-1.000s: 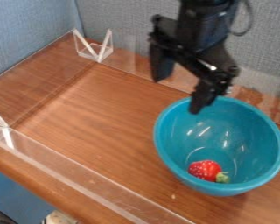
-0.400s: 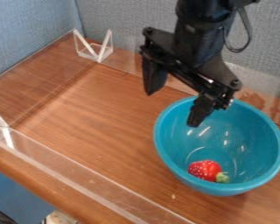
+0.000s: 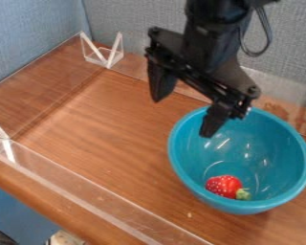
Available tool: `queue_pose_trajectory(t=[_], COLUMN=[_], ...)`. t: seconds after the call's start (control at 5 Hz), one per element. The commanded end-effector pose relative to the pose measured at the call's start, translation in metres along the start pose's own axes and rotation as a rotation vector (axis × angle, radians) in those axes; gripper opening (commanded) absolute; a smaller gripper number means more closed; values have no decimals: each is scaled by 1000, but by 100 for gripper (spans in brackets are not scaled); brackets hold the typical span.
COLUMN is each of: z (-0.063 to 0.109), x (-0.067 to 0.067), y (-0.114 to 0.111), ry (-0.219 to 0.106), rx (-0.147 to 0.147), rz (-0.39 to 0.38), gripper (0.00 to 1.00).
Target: Put the strawberry in the blue bowl
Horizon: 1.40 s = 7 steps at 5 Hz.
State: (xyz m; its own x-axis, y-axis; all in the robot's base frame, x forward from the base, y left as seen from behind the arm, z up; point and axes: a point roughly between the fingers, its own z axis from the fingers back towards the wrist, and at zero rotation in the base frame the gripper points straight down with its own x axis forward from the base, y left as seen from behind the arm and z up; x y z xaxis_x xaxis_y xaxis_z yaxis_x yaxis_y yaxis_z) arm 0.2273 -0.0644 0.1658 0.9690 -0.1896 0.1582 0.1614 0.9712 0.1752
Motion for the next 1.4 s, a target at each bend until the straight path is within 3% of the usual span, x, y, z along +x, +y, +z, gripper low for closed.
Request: queue_pose_trajectory(t=[0.0, 0.2, 0.6, 1.0, 1.2], z=[14, 10, 6, 17, 13], x=[3, 1, 13, 9, 7], y=[6, 10, -3, 10, 23], ry=[-66, -64, -64, -81, -81], rx=[-6, -10, -28, -6, -17], rz=[0, -3, -22, 32, -6], gripper=[100, 100, 100, 100, 100])
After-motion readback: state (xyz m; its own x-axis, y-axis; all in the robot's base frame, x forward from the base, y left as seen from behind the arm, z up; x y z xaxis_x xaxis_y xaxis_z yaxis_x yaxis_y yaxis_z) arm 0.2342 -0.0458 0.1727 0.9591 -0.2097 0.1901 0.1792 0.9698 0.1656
